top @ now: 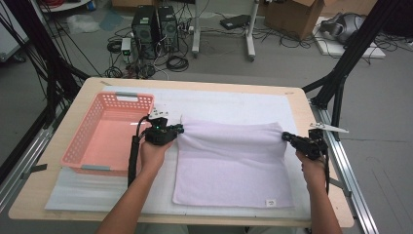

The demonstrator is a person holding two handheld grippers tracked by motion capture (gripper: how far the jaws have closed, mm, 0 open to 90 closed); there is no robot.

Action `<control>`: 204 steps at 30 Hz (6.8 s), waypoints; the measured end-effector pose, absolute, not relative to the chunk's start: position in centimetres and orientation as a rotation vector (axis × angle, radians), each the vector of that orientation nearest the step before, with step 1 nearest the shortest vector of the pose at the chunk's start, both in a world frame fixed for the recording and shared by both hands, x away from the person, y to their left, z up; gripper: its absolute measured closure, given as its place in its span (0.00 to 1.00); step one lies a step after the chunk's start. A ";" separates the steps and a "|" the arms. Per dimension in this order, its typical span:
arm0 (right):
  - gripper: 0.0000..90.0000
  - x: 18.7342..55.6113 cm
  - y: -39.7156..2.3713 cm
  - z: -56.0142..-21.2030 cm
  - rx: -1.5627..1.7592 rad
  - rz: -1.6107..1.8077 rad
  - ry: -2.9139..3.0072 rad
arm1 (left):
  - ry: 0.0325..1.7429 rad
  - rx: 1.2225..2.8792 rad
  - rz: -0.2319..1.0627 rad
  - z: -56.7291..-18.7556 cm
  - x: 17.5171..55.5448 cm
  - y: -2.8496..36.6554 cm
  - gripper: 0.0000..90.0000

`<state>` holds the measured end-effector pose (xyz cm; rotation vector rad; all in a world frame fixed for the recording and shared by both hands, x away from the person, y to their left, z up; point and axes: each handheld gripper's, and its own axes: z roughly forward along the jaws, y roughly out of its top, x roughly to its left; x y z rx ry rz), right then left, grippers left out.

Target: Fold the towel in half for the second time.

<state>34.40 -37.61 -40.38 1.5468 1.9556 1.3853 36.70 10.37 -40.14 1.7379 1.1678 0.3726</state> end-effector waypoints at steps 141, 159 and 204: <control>0.73 14.9 -37.9 -42.9 1.545 1.183 2.054 | 0.975 1.751 0.181 -43.8 19.3 13.7 0.78; 0.75 19.3 -37.7 -41.5 1.488 1.221 1.935 | 0.990 1.722 0.305 -42.9 24.1 13.0 0.62; 0.83 31.8 -30.1 -43.7 1.133 0.915 2.329 | 1.062 1.883 0.317 -44.5 32.0 10.3 0.94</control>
